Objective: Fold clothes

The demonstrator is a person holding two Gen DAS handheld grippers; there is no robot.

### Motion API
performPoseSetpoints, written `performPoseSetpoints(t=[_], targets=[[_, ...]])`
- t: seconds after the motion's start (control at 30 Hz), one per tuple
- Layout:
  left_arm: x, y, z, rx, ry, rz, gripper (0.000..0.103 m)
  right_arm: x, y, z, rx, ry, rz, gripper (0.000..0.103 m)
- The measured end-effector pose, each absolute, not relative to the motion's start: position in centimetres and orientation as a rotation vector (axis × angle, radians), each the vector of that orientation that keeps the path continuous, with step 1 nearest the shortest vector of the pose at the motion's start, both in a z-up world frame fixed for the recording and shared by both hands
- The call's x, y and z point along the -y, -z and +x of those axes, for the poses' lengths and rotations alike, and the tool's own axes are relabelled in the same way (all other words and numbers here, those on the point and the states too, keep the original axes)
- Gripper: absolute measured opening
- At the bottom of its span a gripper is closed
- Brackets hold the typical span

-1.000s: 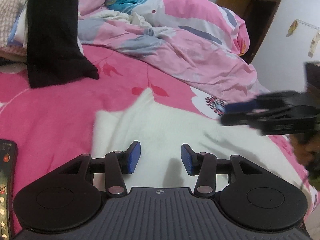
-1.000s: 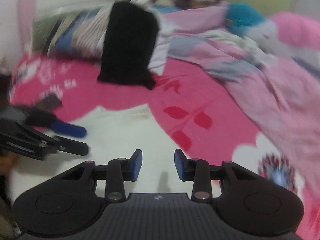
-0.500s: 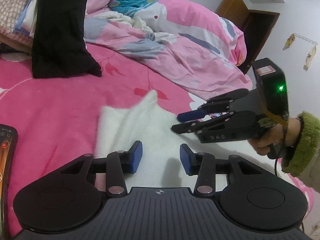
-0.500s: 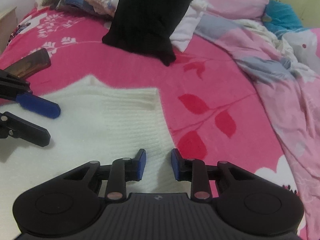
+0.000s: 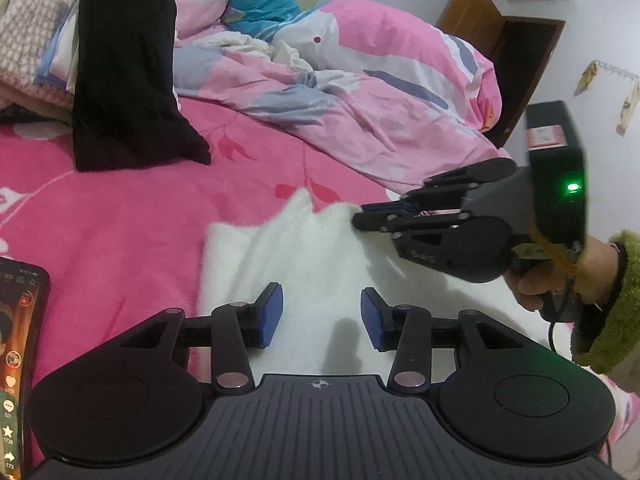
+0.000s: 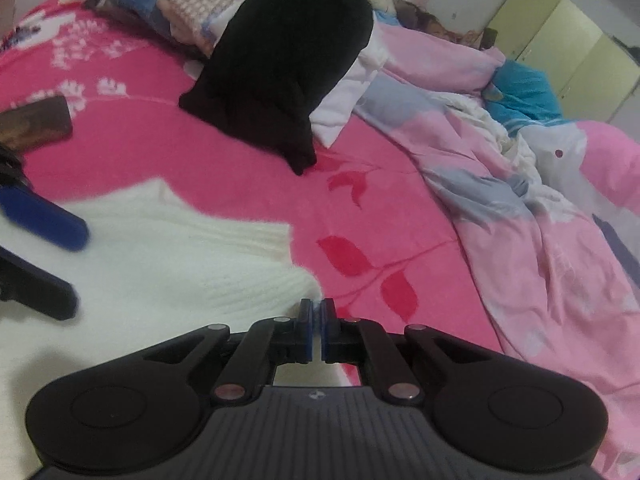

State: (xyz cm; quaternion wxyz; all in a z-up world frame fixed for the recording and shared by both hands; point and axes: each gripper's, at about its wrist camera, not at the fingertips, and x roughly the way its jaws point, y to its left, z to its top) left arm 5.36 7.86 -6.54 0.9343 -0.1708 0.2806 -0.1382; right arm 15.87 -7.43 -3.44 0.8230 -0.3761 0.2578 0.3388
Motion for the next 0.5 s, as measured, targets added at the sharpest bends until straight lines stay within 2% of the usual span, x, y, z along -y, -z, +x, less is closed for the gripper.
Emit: performPoseSetpoints(t=[0.2, 0.3, 0.33, 0.5], targets=[[-7.1, 6.6, 5.3, -0.573, 0.263, -0.294, 0.044, 7.4, 5.7, 17.0, -0.559, -0.694, -0.773, 0.004], [-7.0, 6.6, 5.3, -0.575, 0.262, -0.282, 0.044, 9.8, 3.2, 17.0, -0.555, -0.683, -0.646, 0.023], [-7.0, 6.7, 5.4, -0.575, 0.262, -0.282, 0.044, 10.9, 2.3, 16.9, -0.546, -0.676, -0.613, 0.033], [-7.1, 6.7, 5.5, -0.576, 0.261, -0.287, 0.044, 15.9, -0.4, 15.4, -0.545, -0.670, -0.564, 0.033]])
